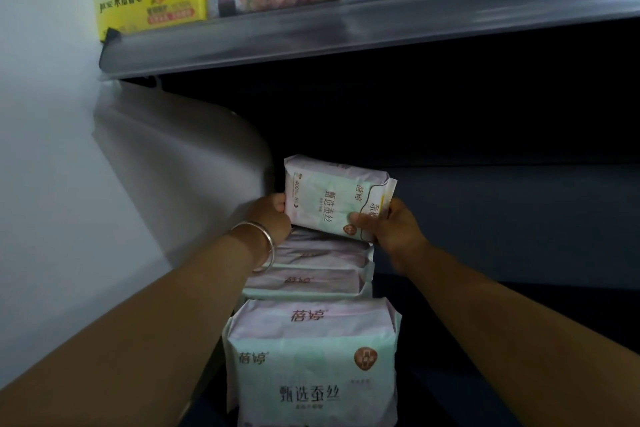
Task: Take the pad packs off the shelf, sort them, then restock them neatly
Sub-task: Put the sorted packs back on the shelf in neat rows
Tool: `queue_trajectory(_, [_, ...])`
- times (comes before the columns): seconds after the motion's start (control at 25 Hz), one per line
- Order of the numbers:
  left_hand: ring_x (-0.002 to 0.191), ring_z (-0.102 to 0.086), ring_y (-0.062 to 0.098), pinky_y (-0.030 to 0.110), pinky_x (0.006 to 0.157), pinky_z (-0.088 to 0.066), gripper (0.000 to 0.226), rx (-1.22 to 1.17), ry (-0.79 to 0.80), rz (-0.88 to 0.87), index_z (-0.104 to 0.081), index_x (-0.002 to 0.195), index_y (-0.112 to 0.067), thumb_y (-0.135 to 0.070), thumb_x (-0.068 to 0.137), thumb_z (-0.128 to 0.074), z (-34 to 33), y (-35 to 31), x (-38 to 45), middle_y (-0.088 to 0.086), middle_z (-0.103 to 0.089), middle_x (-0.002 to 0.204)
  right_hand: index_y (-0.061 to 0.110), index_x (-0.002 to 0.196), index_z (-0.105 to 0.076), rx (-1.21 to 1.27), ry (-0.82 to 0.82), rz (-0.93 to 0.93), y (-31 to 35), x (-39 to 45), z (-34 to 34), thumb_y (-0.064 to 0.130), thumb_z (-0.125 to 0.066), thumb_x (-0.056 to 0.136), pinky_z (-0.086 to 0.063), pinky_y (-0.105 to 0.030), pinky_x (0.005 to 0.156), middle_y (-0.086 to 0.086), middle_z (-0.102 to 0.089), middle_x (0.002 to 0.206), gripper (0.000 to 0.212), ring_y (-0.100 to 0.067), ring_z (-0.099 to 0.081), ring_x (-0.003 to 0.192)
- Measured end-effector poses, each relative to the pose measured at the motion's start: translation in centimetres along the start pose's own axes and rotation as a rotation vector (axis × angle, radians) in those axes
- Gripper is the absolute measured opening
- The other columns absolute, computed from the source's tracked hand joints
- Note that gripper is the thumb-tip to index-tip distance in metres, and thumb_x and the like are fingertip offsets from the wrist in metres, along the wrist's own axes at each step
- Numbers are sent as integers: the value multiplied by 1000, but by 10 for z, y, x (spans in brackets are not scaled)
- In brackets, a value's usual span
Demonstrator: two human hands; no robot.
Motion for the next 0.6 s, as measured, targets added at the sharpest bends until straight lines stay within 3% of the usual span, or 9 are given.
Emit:
queue_trajectory(0.12, [108, -60, 32, 30, 91, -46, 40, 71, 16, 22, -61, 117, -4, 11, 81, -49, 3, 8, 6, 17, -65, 115, 9, 119, -56, -63, 10, 35, -3, 8, -5, 27, -85, 46, -57, -45, 84, -8, -69, 110, 81, -25, -68, 98])
queue_trajectory(0.24, [105, -62, 27, 30, 90, -48, 35, 2, -3, 39, -61, 115, -2, 6, 81, -57, 4, 11, 7, 14, -67, 113, 7, 119, -54, -68, 2, 38, 7, 1, -7, 2, -83, 63, -56, -45, 86, -10, -67, 111, 63, -25, -66, 100])
queue_trajectory(0.36, [116, -56, 29, 36, 98, -45, 39, -383, 30, 121, -54, 122, -4, -5, 85, -64, 1, 7, -3, 14, -60, 124, 15, 109, -52, -74, -8, 77, 11, -2, -5, -9, -81, 61, -56, -44, 85, -10, -65, 109, 61, -25, -65, 99])
queue_trajectory(0.48, [121, -51, 32, 39, 96, -46, 54, -679, 165, 277, -45, 130, -15, -46, 87, -57, -9, -5, -18, 13, -52, 128, 38, 94, -52, -228, -49, 216, 23, -9, 0, 0, -83, 59, -54, -43, 88, -9, -59, 112, 59, -23, -61, 101])
queue_trajectory(0.52, [116, -54, 34, 41, 92, -49, 57, -729, 149, 320, -47, 125, -17, -57, 84, -53, -7, -6, -19, 14, -54, 123, 38, 96, -53, -284, -57, 264, 27, -12, 3, 0, -82, 61, -53, -37, 90, -8, -54, 114, 59, -21, -58, 102])
queue_trajectory(0.6, [107, -59, 34, 42, 82, -53, 60, -840, 87, 382, -54, 110, -16, -67, 79, -51, -4, -5, -21, 15, -59, 113, 23, 111, -56, -393, -66, 330, 36, -21, 7, -7, -77, 68, -46, -11, 83, -4, -45, 115, 56, -16, -51, 101])
Point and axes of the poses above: each hand's wrist, its own x-axis towards the middle knuckle, its own z-axis out of the back of the hand, y = z × x, the point moved 7 cm from there along x, towards the middle knuckle
